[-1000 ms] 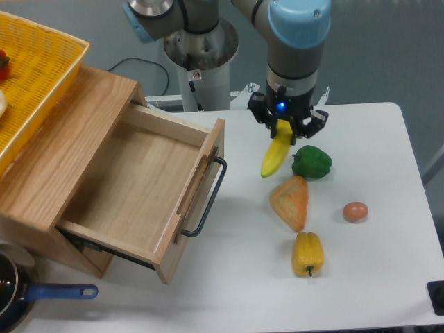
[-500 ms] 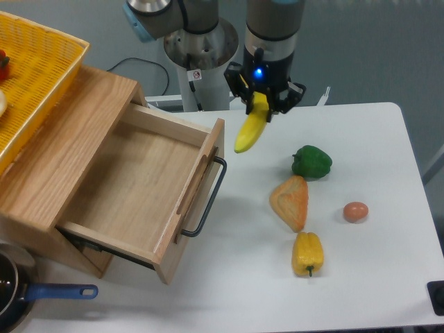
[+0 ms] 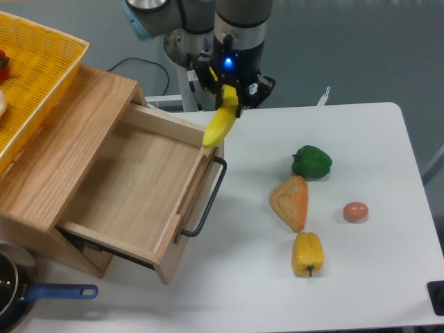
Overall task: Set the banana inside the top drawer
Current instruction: 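Carry the banana over the open wooden drawer, then lower the banana into the drawer bottom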
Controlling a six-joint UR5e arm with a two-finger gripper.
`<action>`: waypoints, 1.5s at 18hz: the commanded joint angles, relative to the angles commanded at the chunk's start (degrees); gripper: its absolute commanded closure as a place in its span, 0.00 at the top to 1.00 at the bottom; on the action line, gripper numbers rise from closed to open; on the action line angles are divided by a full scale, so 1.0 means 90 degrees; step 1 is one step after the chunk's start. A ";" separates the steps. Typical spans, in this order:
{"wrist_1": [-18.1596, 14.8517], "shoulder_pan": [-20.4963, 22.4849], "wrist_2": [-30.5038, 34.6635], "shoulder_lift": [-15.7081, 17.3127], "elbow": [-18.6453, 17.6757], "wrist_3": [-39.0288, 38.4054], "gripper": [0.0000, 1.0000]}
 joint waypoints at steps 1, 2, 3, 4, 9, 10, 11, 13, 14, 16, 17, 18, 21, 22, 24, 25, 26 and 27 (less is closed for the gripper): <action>0.0029 -0.0058 -0.0049 -0.0010 0.0000 -0.0117 0.41; 0.0116 -0.0088 -0.0069 -0.0010 0.0000 -0.0196 0.41; 0.0195 -0.0127 -0.0098 -0.0019 0.0000 -0.0274 0.41; 0.0263 -0.0137 -0.0147 -0.0029 0.0000 -0.0352 0.41; 0.0653 -0.0400 -0.0206 -0.0156 0.0000 -0.0528 0.41; 0.0741 -0.0478 -0.0196 -0.0224 0.0000 -0.0615 0.41; 0.0839 -0.0556 -0.0186 -0.0254 0.0000 -0.0674 0.41; 0.0957 -0.0674 -0.0177 -0.0293 0.0000 -0.0772 0.41; 0.1015 -0.0713 -0.0186 -0.0312 0.0000 -0.0821 0.41; 0.1094 -0.0772 -0.0176 -0.0322 0.0010 -0.0880 0.41; 0.1113 -0.0772 -0.0176 -0.0332 0.0010 -0.0880 0.41; 0.1113 -0.0772 -0.0176 -0.0332 0.0000 -0.0880 0.41; 0.1123 -0.0811 -0.0176 -0.0410 0.0010 -0.0919 0.41; 0.1123 -0.0821 -0.0176 -0.0420 -0.0009 -0.1025 0.41; 0.1123 -0.0927 -0.0176 -0.0507 -0.0010 -0.1192 0.41; 0.1123 -0.0947 -0.0176 -0.0517 -0.0019 -0.1221 0.41; 0.1123 -0.0967 -0.0176 -0.0547 -0.0029 -0.1260 0.41; 0.1123 -0.0967 -0.0176 -0.0547 -0.0029 -0.1300 0.41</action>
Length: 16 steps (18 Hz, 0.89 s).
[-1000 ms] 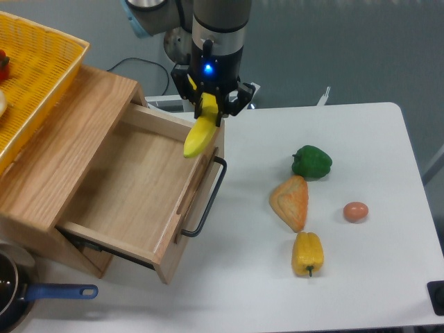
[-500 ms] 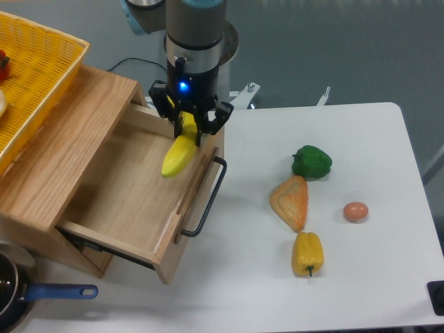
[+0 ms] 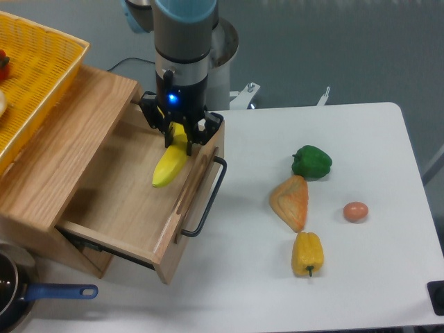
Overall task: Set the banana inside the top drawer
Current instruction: 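Lower the banana into the drawer bottom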
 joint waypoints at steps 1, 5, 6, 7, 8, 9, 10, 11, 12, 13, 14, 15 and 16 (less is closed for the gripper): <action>0.0000 -0.0097 0.0000 -0.0058 0.0010 -0.0126 0.41; 0.0000 -0.0117 -0.0010 -0.0107 0.0000 -0.0293 0.41; 0.0000 -0.0117 -0.0010 -0.0127 0.0000 -0.0303 0.41; 0.0000 -0.0127 -0.0010 -0.0156 -0.0029 -0.0313 0.41; 0.0000 -0.0166 -0.0010 -0.0176 -0.0039 -0.0332 0.41; 0.0000 -0.0185 -0.0010 -0.0185 -0.0049 -0.0419 0.41; 0.0000 -0.0195 -0.0010 -0.0215 -0.0049 -0.0507 0.41; 0.0000 -0.0205 -0.0010 -0.0225 -0.0049 -0.0528 0.41; 0.0000 -0.0205 -0.0010 -0.0234 -0.0068 -0.0537 0.41; 0.0000 -0.0205 -0.0010 -0.0244 -0.0078 -0.0538 0.41; 0.0000 -0.0215 -0.0019 -0.0254 -0.0078 -0.0547 0.41; 0.0000 -0.0244 -0.0020 -0.0273 -0.0078 -0.0547 0.41; 0.0000 -0.0263 -0.0020 -0.0283 -0.0078 -0.0576 0.42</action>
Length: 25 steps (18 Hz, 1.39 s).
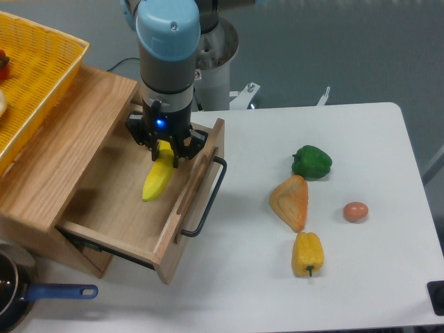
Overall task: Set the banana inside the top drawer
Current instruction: 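Lower the banana into the drawer bottom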
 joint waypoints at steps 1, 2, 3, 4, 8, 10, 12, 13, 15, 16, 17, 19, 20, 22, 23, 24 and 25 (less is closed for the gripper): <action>0.0000 0.0000 0.0000 0.0000 0.0000 -0.0029 0.42; 0.0000 0.0000 0.0000 -0.0010 0.0000 -0.0049 0.41; 0.0000 0.0000 0.0000 -0.0020 0.0000 -0.0049 0.42; 0.0000 -0.0010 0.0000 -0.0029 -0.0010 -0.0059 0.42; 0.0000 -0.0078 0.0000 -0.0059 -0.0049 -0.0098 0.42; 0.0000 -0.0107 -0.0010 -0.0059 -0.0049 -0.0108 0.43; -0.0010 -0.0166 -0.0010 -0.0059 -0.0049 -0.0127 0.43; -0.0010 -0.0186 0.0000 -0.0068 -0.0049 -0.0127 0.44; -0.0010 -0.0186 0.0000 -0.0088 -0.0068 -0.0127 0.44; -0.0010 -0.0195 0.0000 -0.0088 -0.0078 -0.0137 0.44; -0.0010 -0.0205 0.0000 -0.0098 -0.0088 -0.0137 0.44; -0.0010 -0.0273 0.0029 -0.0108 -0.0088 -0.0137 0.44; -0.0010 -0.0283 0.0029 -0.0108 -0.0088 -0.0147 0.44; -0.0010 -0.0283 0.0039 -0.0117 -0.0098 -0.0147 0.44; -0.0010 -0.0283 0.0039 -0.0117 -0.0098 -0.0147 0.44; -0.0010 -0.0283 0.0039 -0.0127 -0.0107 -0.0147 0.44; -0.0010 -0.0303 0.0039 -0.0127 -0.0127 -0.0147 0.44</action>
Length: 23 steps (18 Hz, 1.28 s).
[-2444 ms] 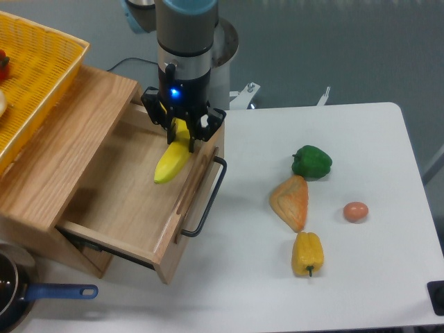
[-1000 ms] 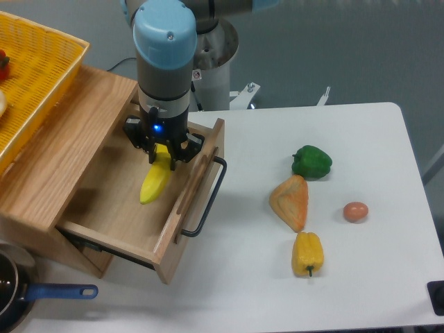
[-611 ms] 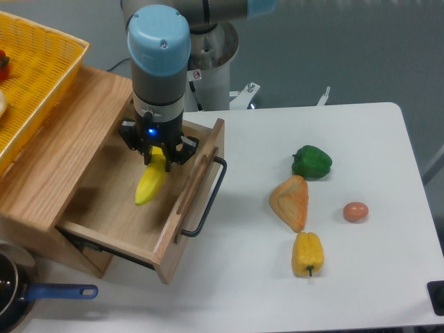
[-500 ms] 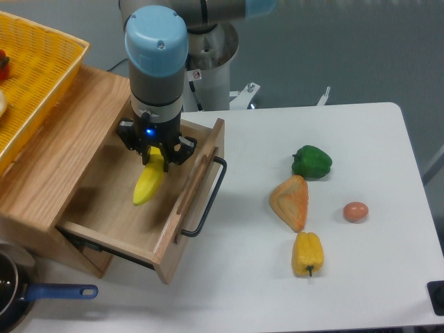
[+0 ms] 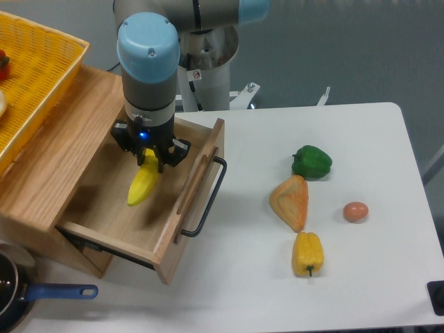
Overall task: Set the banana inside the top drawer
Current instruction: 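Lower the banana into the drawer bottom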
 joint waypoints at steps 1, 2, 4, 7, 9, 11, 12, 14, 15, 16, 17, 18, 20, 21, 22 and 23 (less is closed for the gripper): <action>0.0000 -0.0020 0.0000 0.0000 -0.0010 0.0000 0.44; -0.0010 -0.0020 0.0000 0.0000 -0.0010 0.0000 0.44; 0.0000 -0.0020 0.0000 -0.0010 -0.0010 0.0000 0.44; 0.0000 -0.0029 0.0000 -0.0029 -0.0010 0.0000 0.44; 0.0000 -0.0029 0.0000 -0.0029 -0.0010 0.0000 0.45; 0.0000 -0.0068 0.0010 -0.0039 -0.0020 0.0000 0.45; 0.0000 -0.0088 0.0010 -0.0039 -0.0020 0.0000 0.45; 0.0000 -0.0098 0.0010 -0.0039 -0.0020 0.0000 0.45; 0.0000 -0.0098 0.0010 -0.0039 -0.0020 0.0000 0.45; 0.0000 -0.0098 0.0010 -0.0039 -0.0020 0.0000 0.45; 0.0000 -0.0098 0.0010 -0.0039 -0.0029 0.0000 0.45; 0.0000 -0.0098 0.0019 -0.0039 -0.0029 0.0000 0.45; 0.0000 -0.0098 0.0010 -0.0039 -0.0049 0.0000 0.45; 0.0000 -0.0098 0.0010 -0.0039 -0.0049 0.0000 0.45; 0.0000 -0.0098 0.0010 -0.0039 -0.0049 0.0000 0.45; 0.0000 -0.0098 0.0010 -0.0039 -0.0059 0.0000 0.45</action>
